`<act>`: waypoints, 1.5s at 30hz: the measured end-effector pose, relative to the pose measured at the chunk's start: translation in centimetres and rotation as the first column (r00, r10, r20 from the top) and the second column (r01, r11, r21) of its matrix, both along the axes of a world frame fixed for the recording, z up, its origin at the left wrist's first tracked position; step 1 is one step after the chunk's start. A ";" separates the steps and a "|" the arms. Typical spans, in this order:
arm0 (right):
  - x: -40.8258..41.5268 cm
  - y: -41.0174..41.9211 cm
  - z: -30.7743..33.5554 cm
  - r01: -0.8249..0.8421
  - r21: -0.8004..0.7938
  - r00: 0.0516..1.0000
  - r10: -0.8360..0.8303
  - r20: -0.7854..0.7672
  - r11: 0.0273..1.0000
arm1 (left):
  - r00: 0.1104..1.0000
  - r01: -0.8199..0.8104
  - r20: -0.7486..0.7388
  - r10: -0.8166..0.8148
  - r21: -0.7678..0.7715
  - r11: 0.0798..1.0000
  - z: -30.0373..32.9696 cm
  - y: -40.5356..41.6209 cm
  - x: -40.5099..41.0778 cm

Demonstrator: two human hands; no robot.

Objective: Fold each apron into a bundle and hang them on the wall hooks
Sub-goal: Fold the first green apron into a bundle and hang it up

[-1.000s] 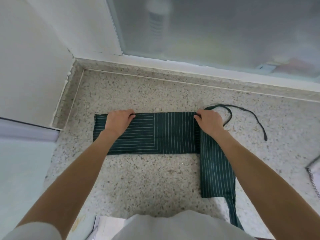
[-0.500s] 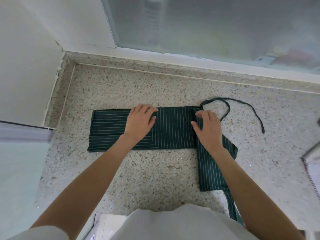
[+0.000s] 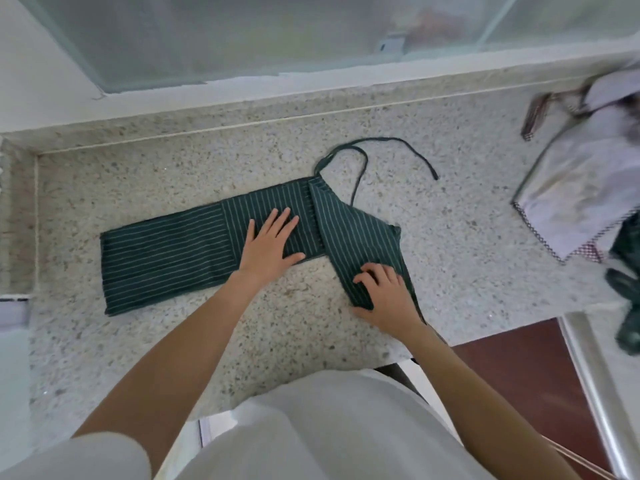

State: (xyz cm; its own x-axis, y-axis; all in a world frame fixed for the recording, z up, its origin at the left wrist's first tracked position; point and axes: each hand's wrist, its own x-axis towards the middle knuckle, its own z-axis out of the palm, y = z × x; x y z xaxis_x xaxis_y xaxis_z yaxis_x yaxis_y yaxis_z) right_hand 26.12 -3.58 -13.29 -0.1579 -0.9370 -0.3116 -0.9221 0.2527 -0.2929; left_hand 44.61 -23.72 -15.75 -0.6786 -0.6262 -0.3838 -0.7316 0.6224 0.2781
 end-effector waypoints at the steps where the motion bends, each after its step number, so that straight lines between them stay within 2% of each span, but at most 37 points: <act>1: -0.1 0.0 -0.1 -0.002 -0.050 1.000 0.003 0.019 0.999 | 1.000 -0.008 0.004 0.008 0.006 1.000 0.0 0.0 0.5; 2: -0.4 0.4 0.3 0.039 -0.096 0.999 -0.035 0.040 0.995 | 1.000 -0.002 0.009 0.002 0.003 1.000 0.1 0.4 0.6; 5: -2.2 -0.6 2.8 0.289 -0.106 0.943 -0.264 0.201 0.951 | 1.000 -0.007 -0.011 0.007 0.012 1.000 0.7 0.7 0.7; 9: -6.8 -3.7 6.8 0.527 -0.297 0.844 -0.449 0.294 0.796 | 0.998 0.038 -0.048 -0.037 0.019 0.999 2.0 0.2 -0.2; 11: -9.9 -5.9 7.7 0.617 -0.318 0.782 -0.517 0.349 0.720 | 0.993 0.109 -0.042 -0.108 0.020 0.994 2.4 -0.1 -1.2; 15: -15.3 -9.5 6.8 0.649 -0.205 0.744 -0.557 0.369 0.732 | 0.983 0.174 -0.067 -0.171 0.030 0.984 2.6 0.2 -3.7; 17: -17.2 -10.4 5.9 0.681 -0.109 0.700 -0.600 0.389 0.724 | 0.989 0.123 -0.087 -0.121 0.023 0.992 2.5 0.0 -5.5; 20: -18.8 -9.9 3.9 0.722 0.076 0.613 -0.686 0.392 0.688 | 0.998 0.054 -0.039 -0.053 0.023 0.998 2.1 -0.7 -7.9; 24: -19.2 -7.8 0.0 0.638 0.056 0.757 -0.638 0.143 0.768 | 0.994 0.079 0.072 -0.083 0.057 0.995 1.3 -1.3 -8.8; 27: -19.1 -8.1 0.2 0.612 -0.023 0.770 -0.589 0.247 0.790 | 0.989 0.114 0.087 -0.117 0.049 0.992 0.5 -1.5 -8.3; 29: -19.6 -8.2 0.5 0.559 -0.111 0.812 -0.516 0.272 0.822 | 0.990 0.118 0.066 -0.121 0.041 0.992 0.1 -1.6 -7.7; 32: -20.5 -7.7 0.2 0.421 -0.121 0.906 -0.408 0.114 0.899 | 0.991 0.128 0.043 -0.130 0.033 0.991 -0.2 -1.9 -7.2; 35: -20.9 -6.5 -0.7 0.407 -0.105 0.910 -0.413 -0.043 0.907 | 0.991 0.128 0.028 -0.128 0.023 0.992 -0.2 -1.8 -7.1; 37: -20.5 -6.2 -0.9 0.362 -0.193 0.909 -0.391 -0.145 0.912 | 0.992 0.125 -0.010 -0.125 0.015 0.992 0.0 -1.6 -7.1; 41: -15.9 -7.0 1.0 0.261 -0.411 0.945 -0.318 -0.076 0.874 | 0.975 0.034 -0.221 -0.013 0.091 0.995 0.9 -1.2 -5.6; 43: -12.3 -8.2 1.8 0.214 -0.420 0.974 -0.223 0.029 0.882 | 0.940 -0.055 -0.328 0.089 0.112 0.992 1.2 -0.6 -4.1; 45: -7.6 -9.9 2.1 0.152 -0.417 0.984 -0.097 0.150 0.896 | 0.903 -0.181 -0.375 0.211 0.113 0.977 1.6 0.3 -1.5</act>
